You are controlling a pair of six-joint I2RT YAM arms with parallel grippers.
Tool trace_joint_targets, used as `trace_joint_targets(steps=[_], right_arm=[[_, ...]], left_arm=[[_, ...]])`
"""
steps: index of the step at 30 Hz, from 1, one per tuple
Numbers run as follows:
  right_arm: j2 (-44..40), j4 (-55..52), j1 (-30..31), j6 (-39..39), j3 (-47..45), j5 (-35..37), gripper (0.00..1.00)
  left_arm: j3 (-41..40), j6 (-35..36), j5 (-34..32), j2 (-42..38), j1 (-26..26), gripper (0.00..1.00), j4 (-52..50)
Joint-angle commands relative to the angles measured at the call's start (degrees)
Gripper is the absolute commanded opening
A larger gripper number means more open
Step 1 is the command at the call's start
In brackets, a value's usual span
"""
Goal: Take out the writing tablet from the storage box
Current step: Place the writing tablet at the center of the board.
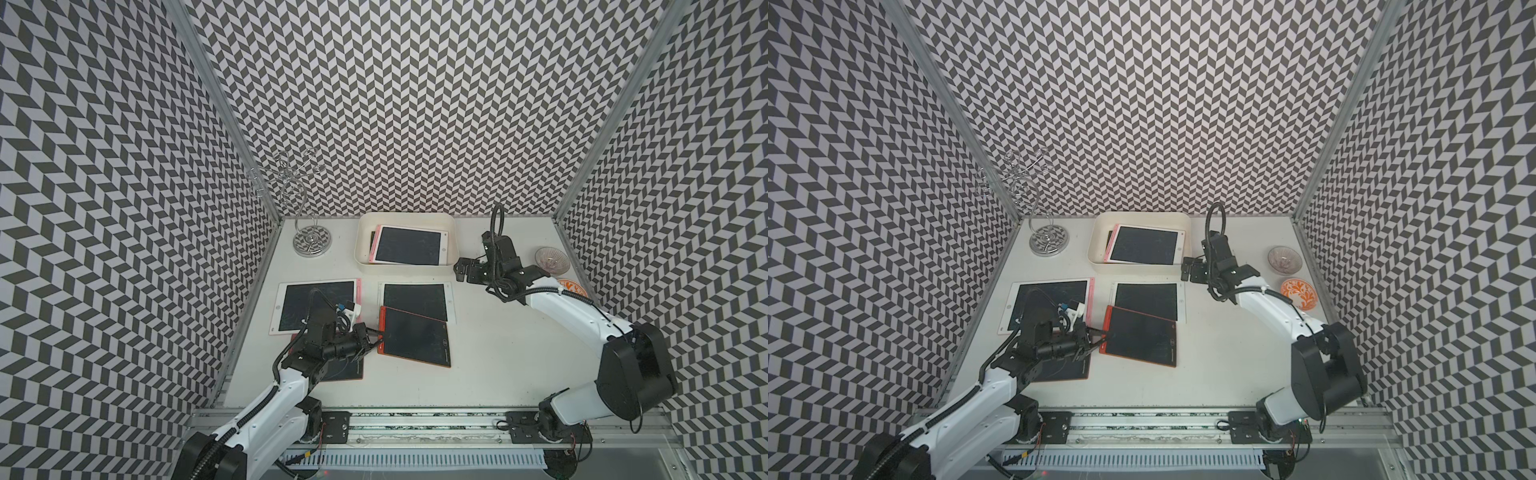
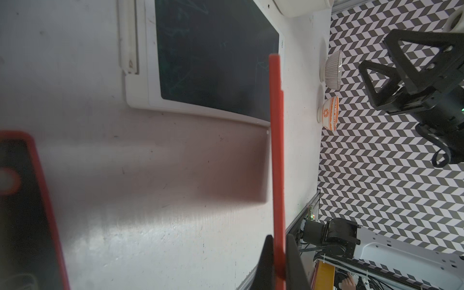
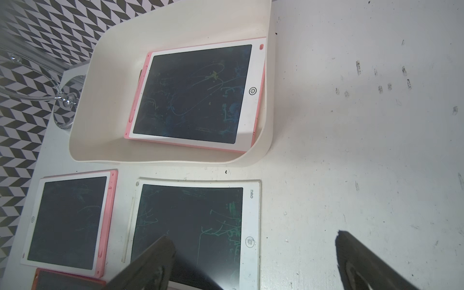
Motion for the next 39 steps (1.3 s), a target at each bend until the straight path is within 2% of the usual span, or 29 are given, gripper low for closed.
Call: trace_joint_targets(steps=[1,12,21,24,27,39], right_arm=[[-0.3,2.8,0.3,-0.5,-0.5,0.9,1.00],[0.1,3.1,0.2,-0.4,-1.1,2.3,1.00],[1.3,3.7,0.2,-0.6,-1.0,2.1,0.99],[1.7,3.8,0.2,-0.6,-1.1,1.9,0.99],[1.9,4.1,0.2,-0.6,-1.0,1.8,0.99],[2.9,4.2,0.1,-0.7,-0.7,1.9,1.00]], left_arm=[[-0.7,-1.3,-0.4,0.3,-0.6,0.00,4.5],[-3.6,-2.5,-1.4,2.4,-3.4,0.00,6.4],[-7.3,-4.5,-3.3,-1.2,-3.9,0.00,5.8],[-8.0,-5.1,-3.8,-2.0,-3.9,0.04,5.8],[-7.9,-5.1,-4.1,-2.3,-3.9,0.13,5.2],[-7.5,-3.2,-5.4,-1.4,-3.9,0.28,2.4]])
